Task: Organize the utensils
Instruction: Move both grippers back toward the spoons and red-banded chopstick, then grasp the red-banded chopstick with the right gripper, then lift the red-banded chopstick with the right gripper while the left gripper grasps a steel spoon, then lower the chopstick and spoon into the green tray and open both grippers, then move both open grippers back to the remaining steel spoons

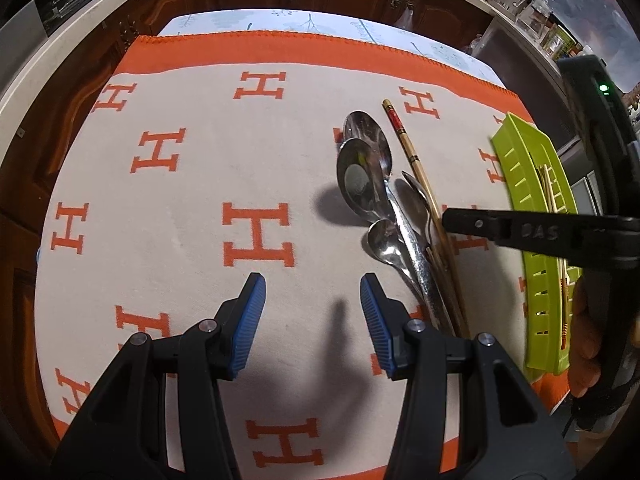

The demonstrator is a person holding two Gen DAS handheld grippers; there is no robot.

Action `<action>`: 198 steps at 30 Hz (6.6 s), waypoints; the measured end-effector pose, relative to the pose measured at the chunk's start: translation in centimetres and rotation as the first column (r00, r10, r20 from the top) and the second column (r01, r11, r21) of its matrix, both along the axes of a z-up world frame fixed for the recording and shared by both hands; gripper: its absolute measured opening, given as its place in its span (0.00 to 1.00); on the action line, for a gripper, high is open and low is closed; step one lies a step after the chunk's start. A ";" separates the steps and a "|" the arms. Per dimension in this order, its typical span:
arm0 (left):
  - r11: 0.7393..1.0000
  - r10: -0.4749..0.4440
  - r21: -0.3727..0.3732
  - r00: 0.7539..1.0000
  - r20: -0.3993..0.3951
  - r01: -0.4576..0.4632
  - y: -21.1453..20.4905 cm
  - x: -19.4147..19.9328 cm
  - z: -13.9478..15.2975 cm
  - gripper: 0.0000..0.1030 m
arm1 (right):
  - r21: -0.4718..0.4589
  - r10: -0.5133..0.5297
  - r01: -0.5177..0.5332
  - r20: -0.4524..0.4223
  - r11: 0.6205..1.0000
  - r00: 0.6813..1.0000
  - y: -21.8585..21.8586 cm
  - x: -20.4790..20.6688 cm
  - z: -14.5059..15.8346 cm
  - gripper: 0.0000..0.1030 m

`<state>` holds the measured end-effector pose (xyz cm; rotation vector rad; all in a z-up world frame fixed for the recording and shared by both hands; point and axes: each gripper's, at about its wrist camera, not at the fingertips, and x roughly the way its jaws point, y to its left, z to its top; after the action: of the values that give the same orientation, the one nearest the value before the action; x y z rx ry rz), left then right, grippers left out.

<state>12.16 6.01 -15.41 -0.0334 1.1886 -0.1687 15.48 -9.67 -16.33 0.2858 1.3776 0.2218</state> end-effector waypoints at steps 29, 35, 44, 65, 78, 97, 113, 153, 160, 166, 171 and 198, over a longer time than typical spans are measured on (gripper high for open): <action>0.983 -0.180 -0.024 0.983 0.043 0.181 -8.0 1.7 0.4 0.39 | 0.213 -0.197 0.159 0.170 0.964 0.966 -8.3 -7.0 3.8 0.06; 0.983 -0.182 0.005 0.983 0.012 0.182 -9.1 3.1 -1.5 0.24 | 0.242 -0.224 0.174 0.199 0.955 0.954 -9.6 -8.1 4.3 0.06; 0.974 -0.222 0.059 0.974 0.042 0.219 -10.7 3.7 -2.1 0.21 | 0.237 -0.202 0.161 0.159 0.958 0.966 -9.4 -7.4 2.7 0.06; 0.979 -0.203 0.001 0.979 -0.022 0.203 -10.1 5.2 -2.7 0.00 | 0.040 -0.093 0.092 0.021 0.995 0.995 -6.0 -4.0 0.1 0.07; 0.980 -0.186 -0.068 0.982 0.022 0.187 -7.6 2.6 0.9 0.00 | -0.134 -0.039 0.044 0.035 0.990 0.999 -3.2 0.2 -0.1 0.22; 0.968 -0.234 -0.080 0.970 0.065 0.238 -8.8 -0.7 5.0 0.00 | 0.036 -0.113 0.107 0.234 0.994 0.966 -8.2 -5.7 8.4 0.06; 0.935 -0.351 -0.040 0.935 0.053 0.354 -20.4 0.5 8.0 0.00 | -0.091 -0.234 0.253 0.184 0.963 0.955 -18.1 -5.5 7.7 0.07; 0.851 -0.516 0.137 0.855 0.050 0.506 -28.0 -3.8 5.0 0.46 | 0.041 -0.376 0.375 0.179 0.926 0.909 -22.2 -12.4 6.2 0.21; 0.870 -0.488 0.130 0.869 0.079 0.476 -26.0 -5.0 5.9 0.46 | 0.032 -0.344 0.345 0.188 0.938 0.920 -20.7 -12.7 6.3 0.21; 0.895 -0.441 0.110 0.895 0.075 0.432 -23.4 -5.7 6.2 0.46 | 0.022 -0.306 0.307 0.193 0.951 0.932 -18.8 -12.9 6.4 0.21; 0.905 -0.418 0.121 0.903 0.093 0.407 -21.5 -6.4 6.4 0.46 | 0.018 -0.276 0.278 0.198 0.960 0.941 -17.6 -12.9 6.6 0.21; 0.999 -0.051 0.002 0.996 0.078 0.051 -1.6 -4.7 3.9 0.46 | 0.004 -0.011 0.010 0.211 1.000 0.978 -4.1 -8.0 7.9 0.21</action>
<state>7.43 4.45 -11.50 0.0034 1.1122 -0.2127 7.45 -13.78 -8.38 0.2641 1.1658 0.2385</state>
